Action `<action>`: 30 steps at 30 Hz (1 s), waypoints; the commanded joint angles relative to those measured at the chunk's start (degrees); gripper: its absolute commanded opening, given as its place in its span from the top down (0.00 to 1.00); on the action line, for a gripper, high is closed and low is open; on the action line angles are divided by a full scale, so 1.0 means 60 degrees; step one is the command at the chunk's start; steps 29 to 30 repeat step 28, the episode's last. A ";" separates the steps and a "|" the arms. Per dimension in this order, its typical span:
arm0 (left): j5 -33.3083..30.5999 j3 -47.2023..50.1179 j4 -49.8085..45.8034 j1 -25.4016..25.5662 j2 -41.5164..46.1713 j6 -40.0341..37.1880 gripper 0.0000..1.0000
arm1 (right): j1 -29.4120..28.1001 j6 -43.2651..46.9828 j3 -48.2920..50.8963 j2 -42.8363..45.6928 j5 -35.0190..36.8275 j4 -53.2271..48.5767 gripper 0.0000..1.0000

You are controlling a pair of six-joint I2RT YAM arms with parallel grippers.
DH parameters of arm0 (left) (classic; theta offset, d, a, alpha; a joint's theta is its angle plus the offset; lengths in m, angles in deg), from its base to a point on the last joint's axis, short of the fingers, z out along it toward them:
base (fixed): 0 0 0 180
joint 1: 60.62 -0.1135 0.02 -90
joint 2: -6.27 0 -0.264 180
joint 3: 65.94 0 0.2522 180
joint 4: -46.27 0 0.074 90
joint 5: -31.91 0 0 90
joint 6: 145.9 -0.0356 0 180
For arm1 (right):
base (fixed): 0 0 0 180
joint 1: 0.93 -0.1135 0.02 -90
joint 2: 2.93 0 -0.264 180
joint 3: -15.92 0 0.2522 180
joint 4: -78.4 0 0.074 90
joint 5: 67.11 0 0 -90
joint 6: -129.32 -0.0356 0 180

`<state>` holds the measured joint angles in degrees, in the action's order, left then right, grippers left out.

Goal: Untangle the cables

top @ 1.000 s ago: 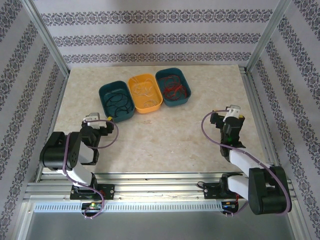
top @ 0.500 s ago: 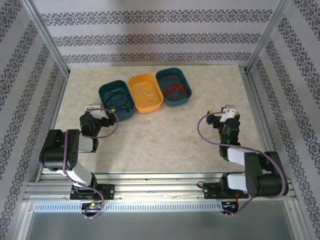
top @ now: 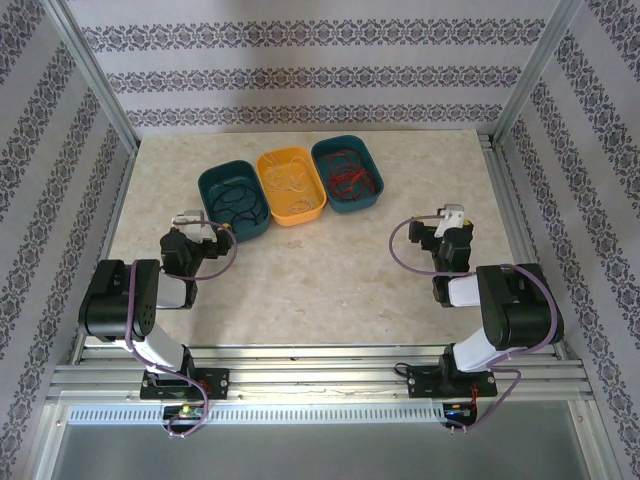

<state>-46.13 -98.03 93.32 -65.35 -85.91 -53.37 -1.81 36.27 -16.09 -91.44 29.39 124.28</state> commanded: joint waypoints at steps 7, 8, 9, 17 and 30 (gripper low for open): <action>0.0245 -0.0220 -0.0248 -0.0033 0.0127 -0.0128 0.01 | 0.0415 0.0401 -0.0177 0.0022 -0.3242 -0.0137 0.02; 0.0316 -0.0202 -0.0224 -0.0044 0.0121 -0.0142 0.01 | 0.0422 0.0320 -0.0182 -0.0001 -0.3033 -0.0142 0.02; 0.0373 -0.0218 -0.0246 -0.0038 0.0129 -0.0169 0.01 | 0.0411 0.0229 -0.0183 0.0002 -0.2760 -0.0213 0.02; 0.0505 -0.0308 -0.0388 -0.0035 0.0126 -0.0230 0.01 | 0.0419 -0.0123 -0.0183 0.0035 -0.1638 -0.0259 0.02; 0.0482 -0.0318 -0.0439 -0.0043 0.0123 -0.0230 0.01 | 0.0417 -0.0136 -0.0183 0.0034 -0.1619 -0.0257 0.02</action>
